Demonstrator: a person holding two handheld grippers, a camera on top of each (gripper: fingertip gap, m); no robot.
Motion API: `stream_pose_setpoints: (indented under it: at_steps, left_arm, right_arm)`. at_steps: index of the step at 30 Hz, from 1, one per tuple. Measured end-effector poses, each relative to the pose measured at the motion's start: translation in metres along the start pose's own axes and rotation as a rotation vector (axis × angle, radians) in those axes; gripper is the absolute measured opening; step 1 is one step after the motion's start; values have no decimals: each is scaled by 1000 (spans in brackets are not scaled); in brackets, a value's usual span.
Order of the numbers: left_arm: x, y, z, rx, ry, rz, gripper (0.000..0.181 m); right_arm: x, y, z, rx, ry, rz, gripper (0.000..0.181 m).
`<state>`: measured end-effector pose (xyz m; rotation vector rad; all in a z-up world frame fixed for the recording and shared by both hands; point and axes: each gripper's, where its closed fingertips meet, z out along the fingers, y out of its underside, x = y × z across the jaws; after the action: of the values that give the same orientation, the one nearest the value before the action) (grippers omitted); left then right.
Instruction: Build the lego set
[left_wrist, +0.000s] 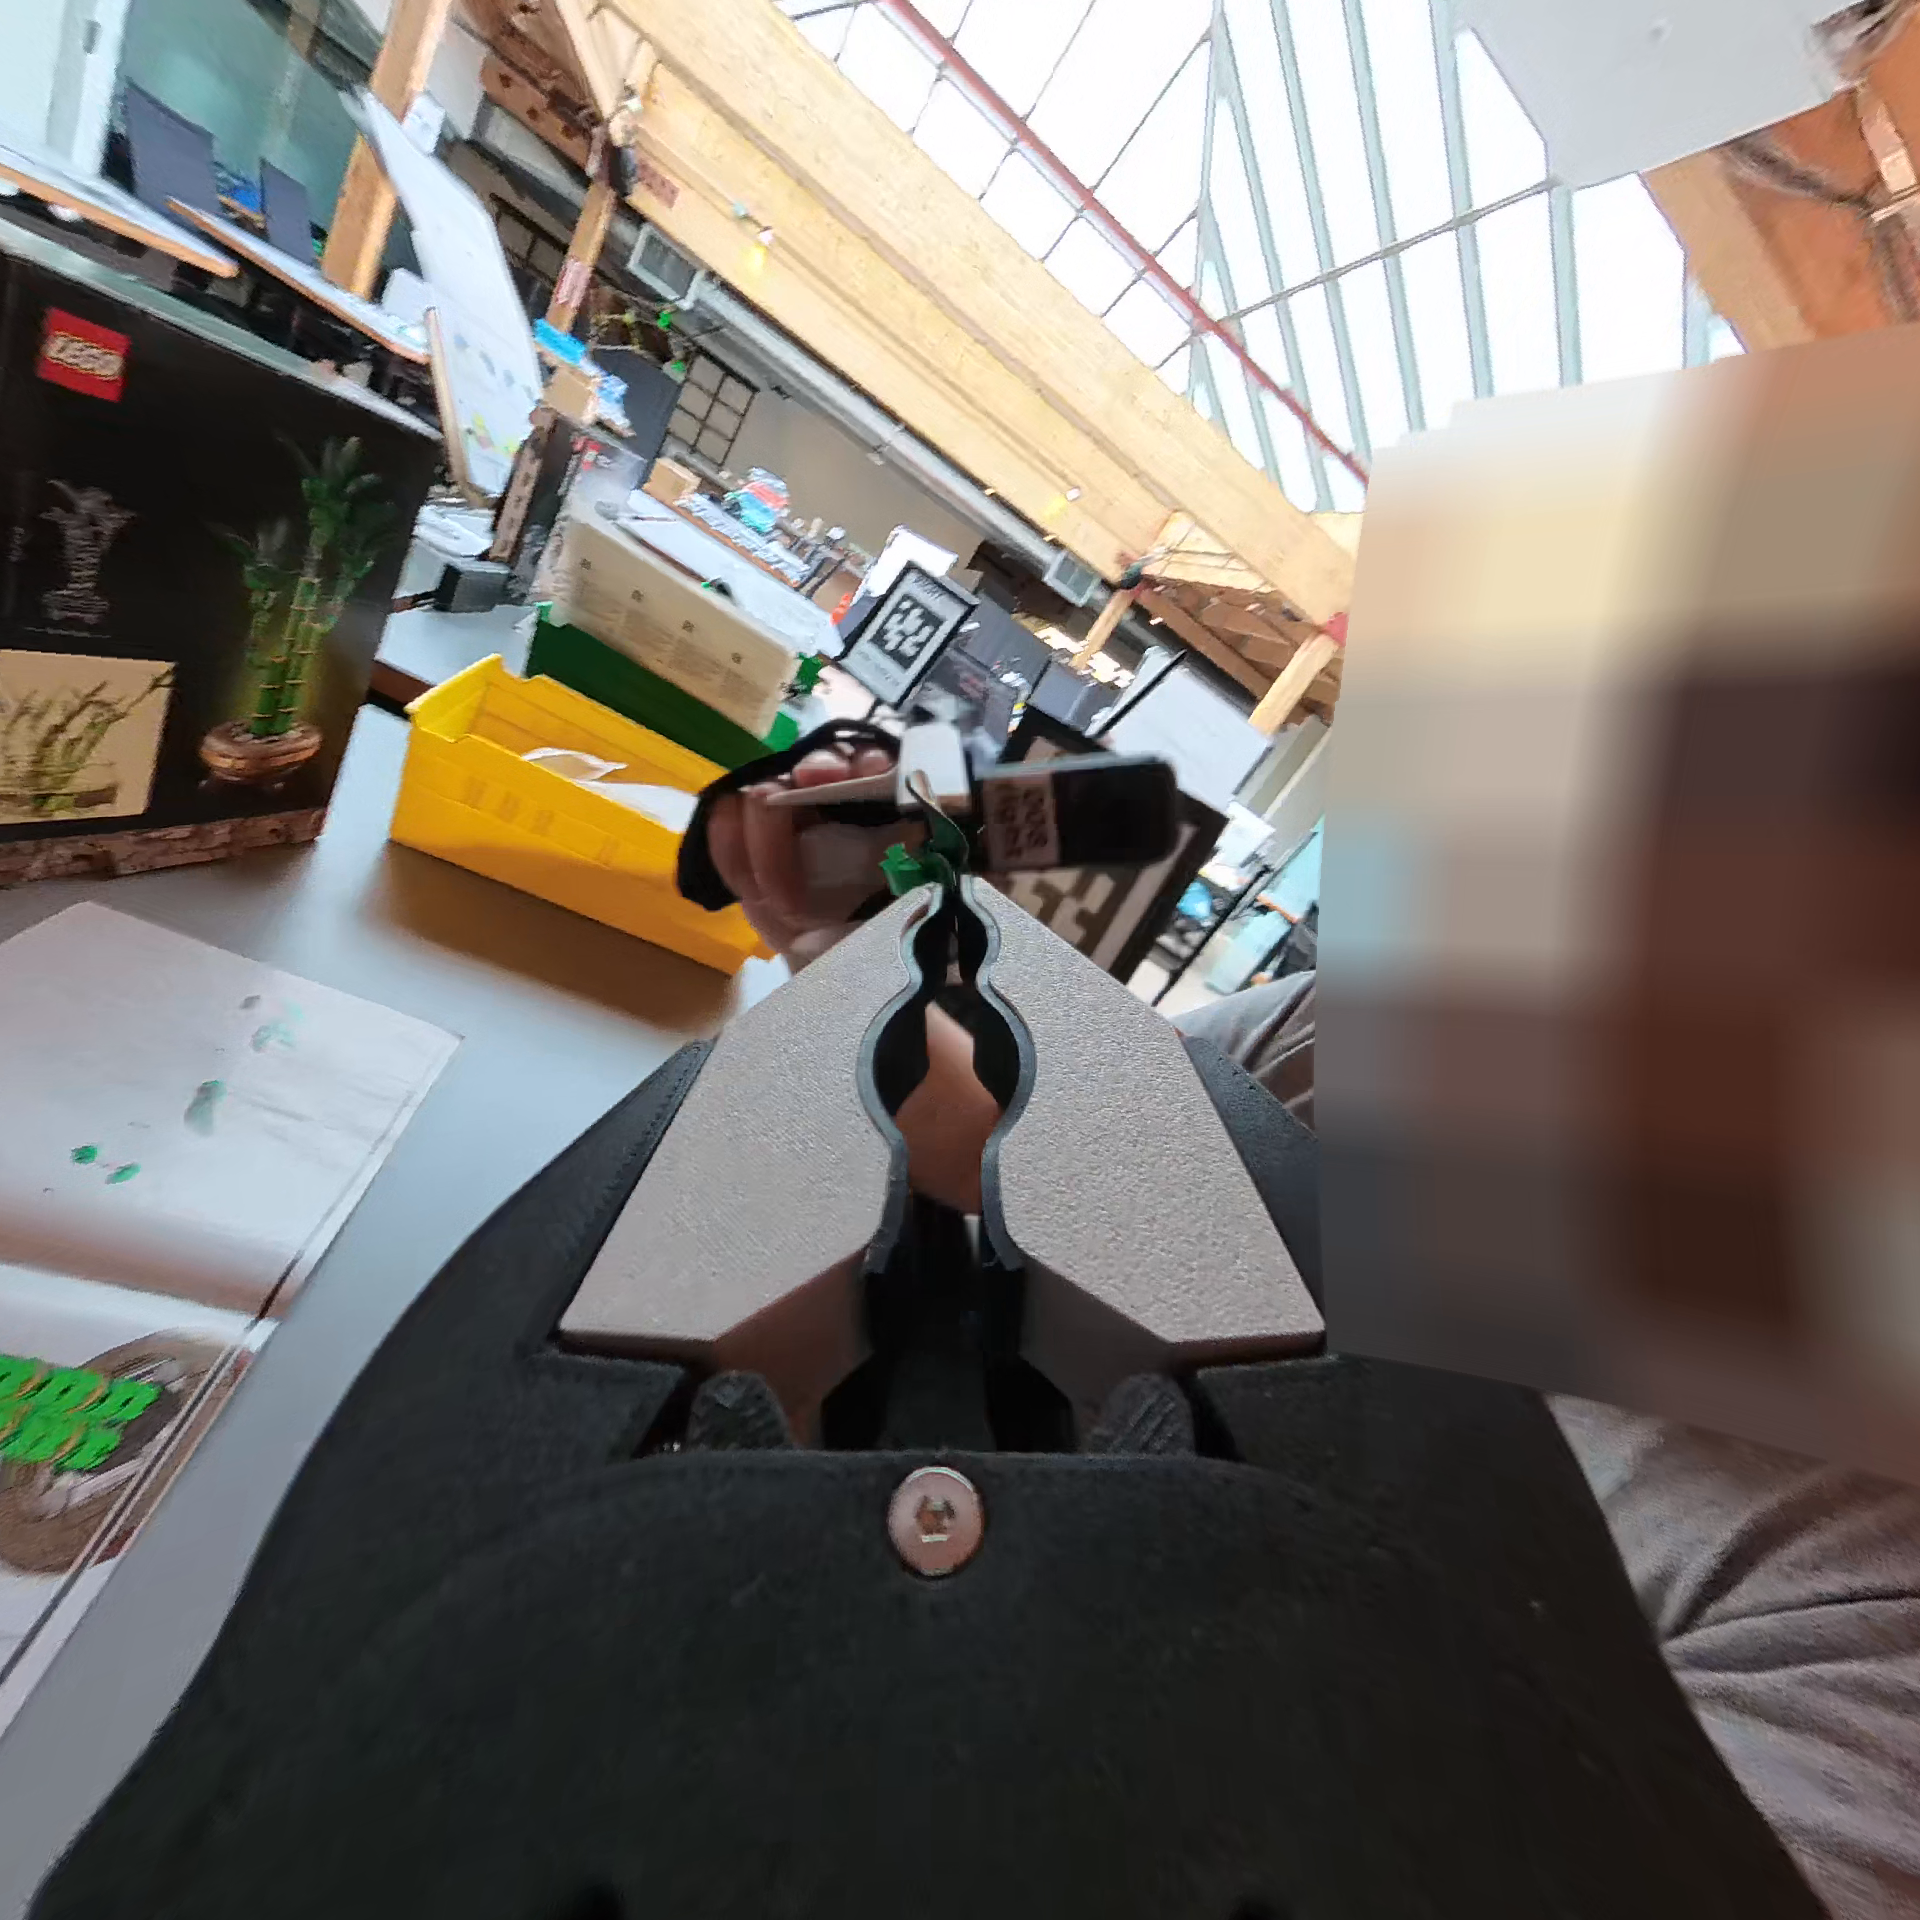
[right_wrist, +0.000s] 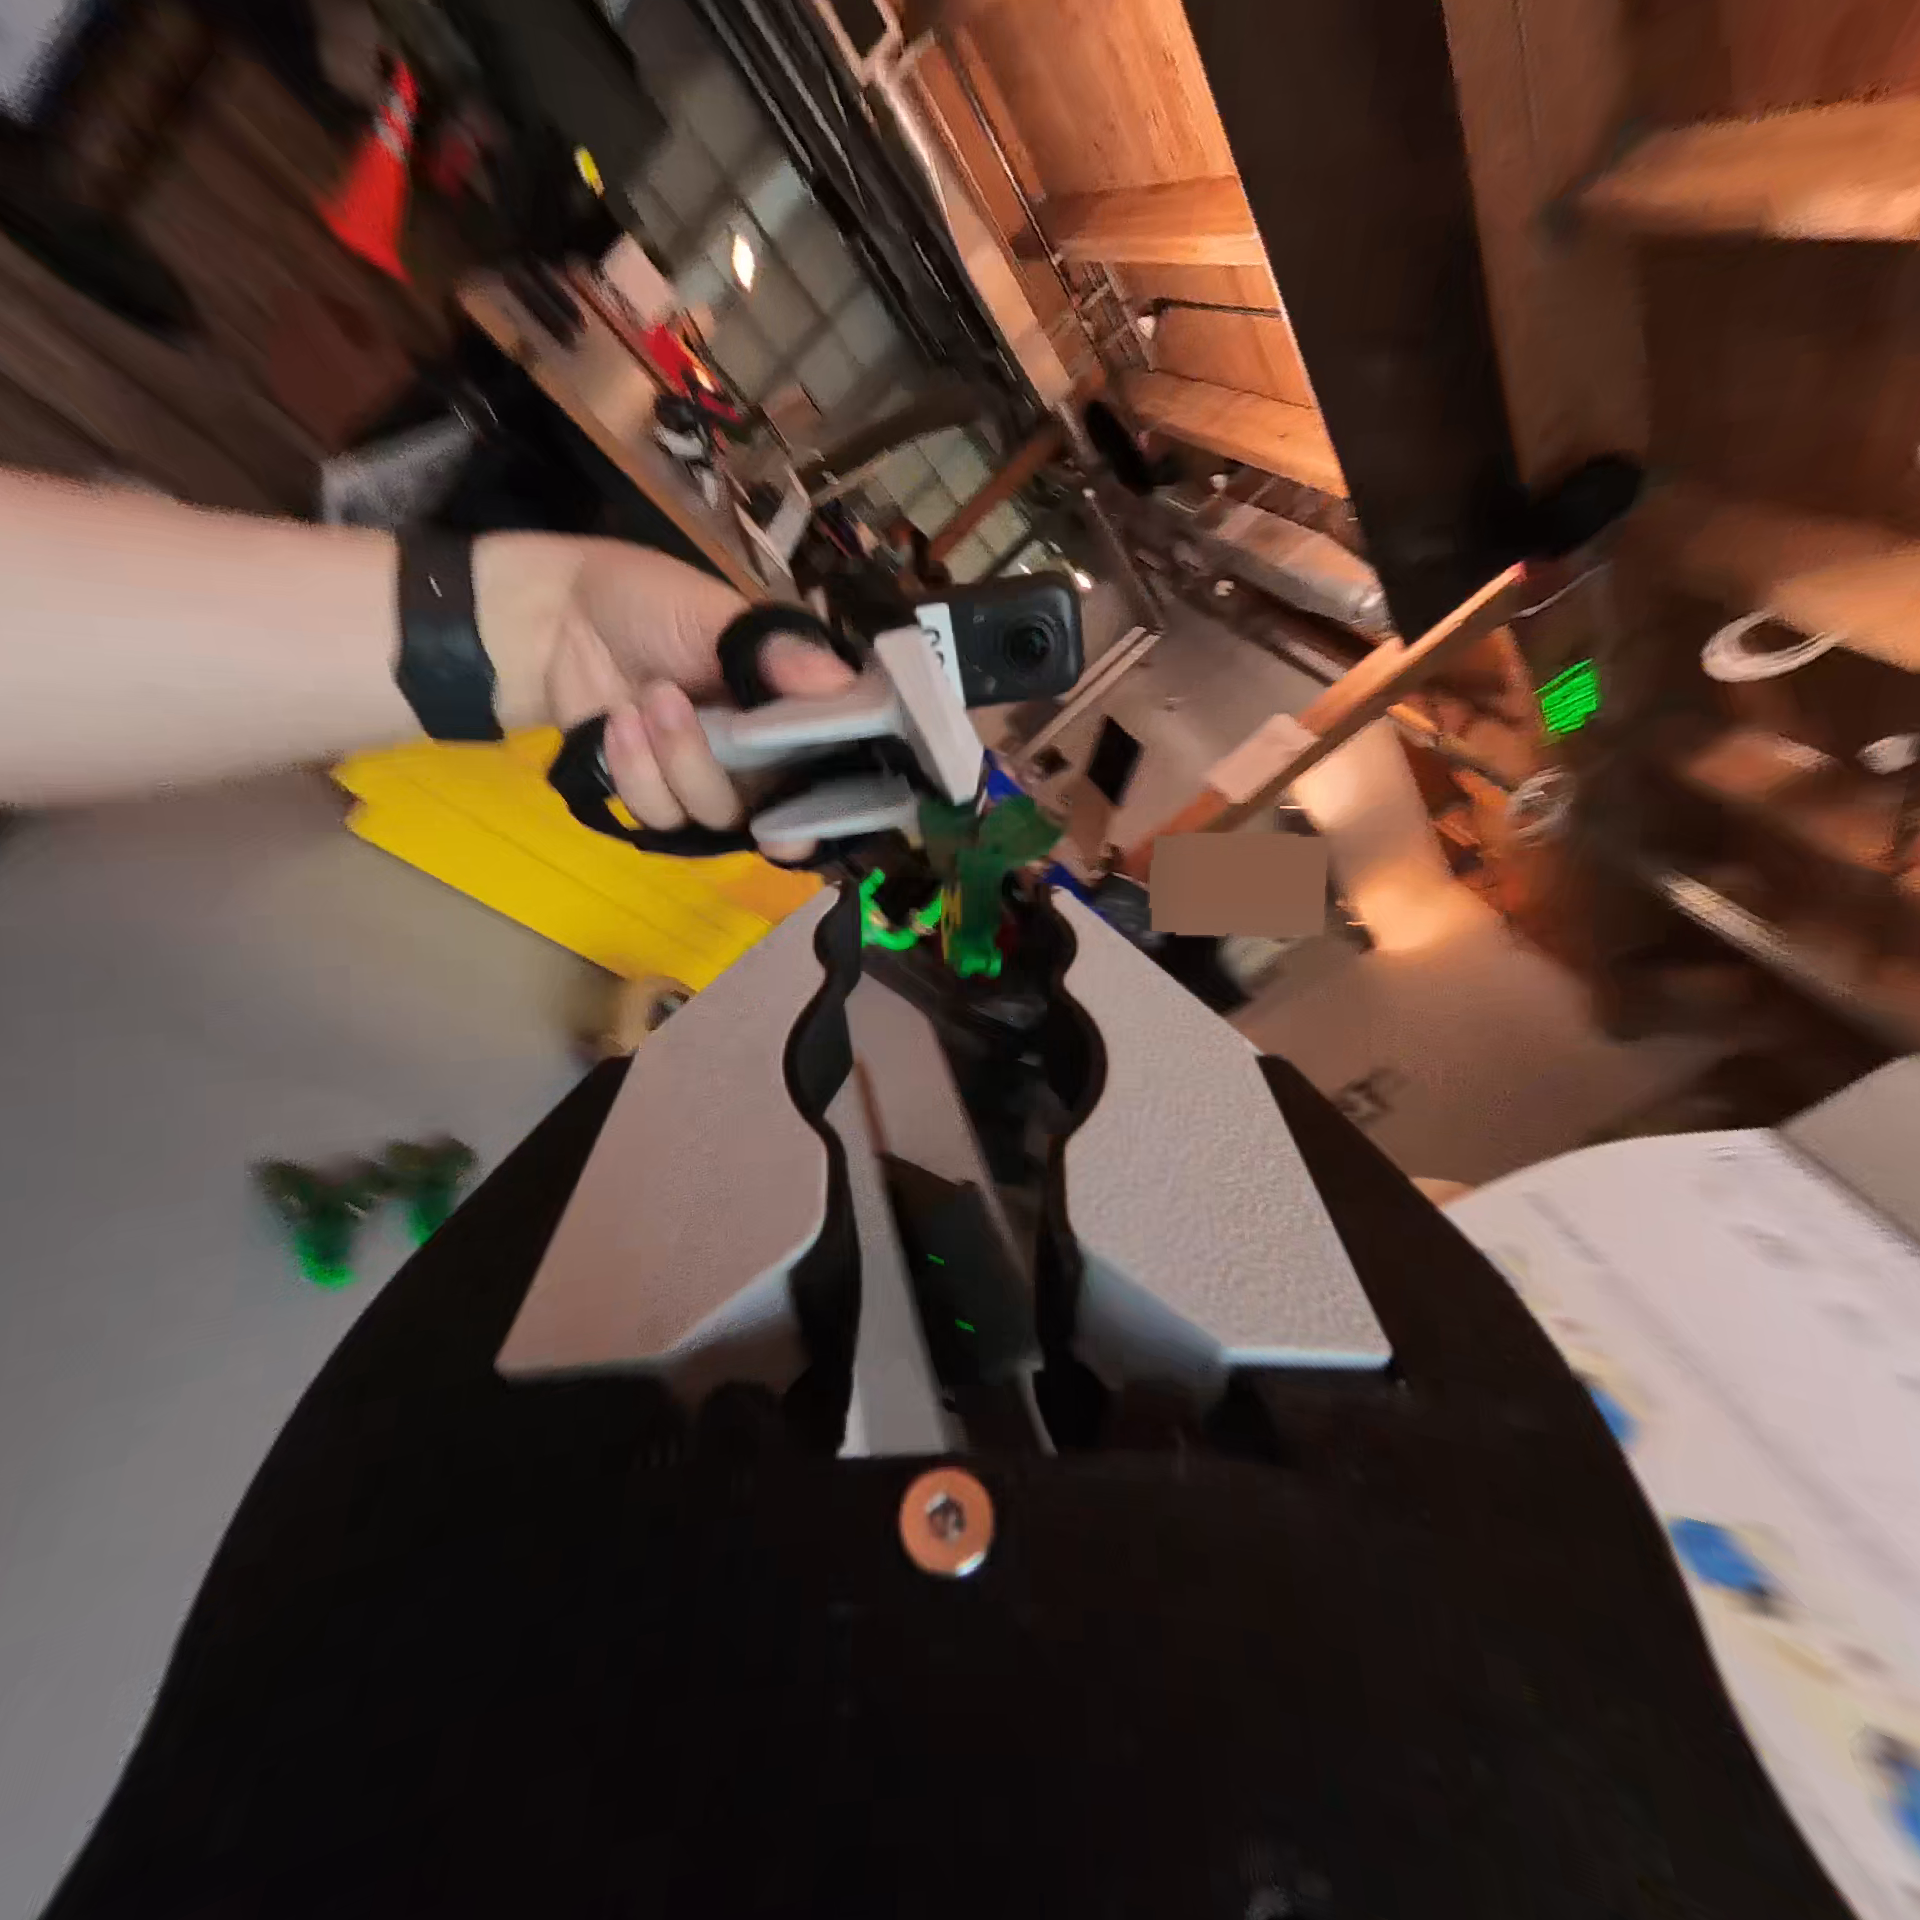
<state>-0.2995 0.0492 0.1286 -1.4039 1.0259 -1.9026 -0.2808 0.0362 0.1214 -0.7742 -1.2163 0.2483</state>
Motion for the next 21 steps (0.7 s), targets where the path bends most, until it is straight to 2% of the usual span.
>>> stream_pose_setpoints:
  at_steps: [1, 3, 6, 8, 11, 13, 15, 17, 19, 21]
  left_arm:
    - [-3, 3, -1, -17, -31, 15, 0]
    - [-5, 6, -3, -45, -56, 39, 0]
    - [-5, 7, -4, -56, -73, 61, 0]
    - [-6, 8, -3, -60, -75, 62, 0]
    - [-7, 11, 0, -75, -66, 56, 0]
    - [-11, 10, 1, -73, -77, 64, 0]
    - [-20, 6, -2, -59, -140, 108, 0]
    - [-29, -4, -13, -24, -255, 156, 29]
    - [-32, -17, -33, 29, -380, 214, 31]
    - [-26, -29, -53, 82, -469, 271, 31]
  right_arm:
    - [0, -3, -1, 23, -27, 84, 28]
    - [-1, 0, -1, -2, -80, 193, 19]
    - [-5, 12, 0, -86, -103, 184, 20]
    - [-8, 13, 0, -89, -124, 187, 19]
    - [-6, 20, 1, -112, -121, 230, 7]
    - [-8, 24, 1, -129, -142, 257, 6]
    - [-11, 30, 3, -143, -165, 313, 6]
    - [-28, 48, 8, -187, -257, 432, 6]
    - [-56, 76, 16, -237, -360, 551, 6]
    - [-101, 96, 22, -249, -533, 651, 5]
